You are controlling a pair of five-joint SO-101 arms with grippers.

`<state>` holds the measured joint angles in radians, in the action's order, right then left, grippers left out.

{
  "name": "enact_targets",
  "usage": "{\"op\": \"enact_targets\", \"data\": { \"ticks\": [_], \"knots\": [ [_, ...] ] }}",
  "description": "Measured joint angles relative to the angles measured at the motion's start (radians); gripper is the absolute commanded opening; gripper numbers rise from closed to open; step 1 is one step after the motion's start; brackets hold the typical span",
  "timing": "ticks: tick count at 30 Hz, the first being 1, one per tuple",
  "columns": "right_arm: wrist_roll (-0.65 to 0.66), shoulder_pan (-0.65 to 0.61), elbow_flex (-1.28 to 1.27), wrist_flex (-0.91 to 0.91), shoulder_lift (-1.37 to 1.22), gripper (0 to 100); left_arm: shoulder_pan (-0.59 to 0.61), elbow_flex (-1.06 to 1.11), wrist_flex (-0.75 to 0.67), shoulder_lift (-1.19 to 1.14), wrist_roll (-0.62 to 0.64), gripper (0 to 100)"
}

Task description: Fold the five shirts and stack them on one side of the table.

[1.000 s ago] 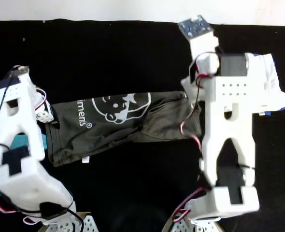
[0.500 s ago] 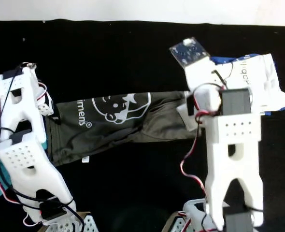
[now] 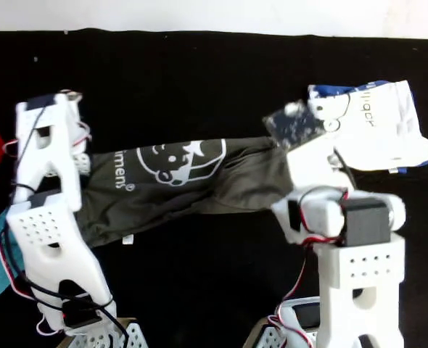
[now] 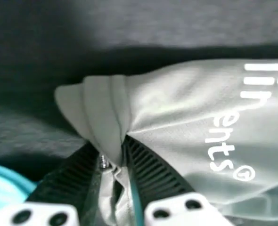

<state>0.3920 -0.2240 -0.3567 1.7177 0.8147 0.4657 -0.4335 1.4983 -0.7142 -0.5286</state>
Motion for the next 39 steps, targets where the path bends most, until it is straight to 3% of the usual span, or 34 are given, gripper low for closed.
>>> {"op": "enact_targets", "data": {
  "ticks": [5,11,15,18,24,31,37,39],
  "knots": [
    [0.0,0.029,-0.17,-0.037,0.13,17.7,0.035,-0.161,0.143,0.0,-0.02,1],
    [0.127,0.261,-0.445,-0.183,0.255,17.7,-0.1,-0.256,0.25,0.014,0.034,1],
    [0.221,0.45,-0.671,-0.338,0.311,16.5,-0.25,-0.212,0.258,0.143,0.095,1],
    [0.241,0.548,-0.829,-0.454,0.348,0.4,-0.394,-0.149,0.258,0.282,0.153,1],
    [0.244,0.641,-1.103,-0.647,0.451,0.7,-0.706,-0.15,0.256,0.445,0.221,1],
    [0.236,0.657,-1.297,-0.733,0.638,0.7,-0.971,-0.173,0.072,0.45,0.226,1],
    [0.098,0.657,-1.3,-0.727,0.841,0.7,-1.051,-0.173,-0.13,0.327,0.227,2],
    [0.081,0.657,-1.3,-0.695,0.893,0.7,-1.053,-0.183,-0.173,0.258,0.227,7]
  ]
}}
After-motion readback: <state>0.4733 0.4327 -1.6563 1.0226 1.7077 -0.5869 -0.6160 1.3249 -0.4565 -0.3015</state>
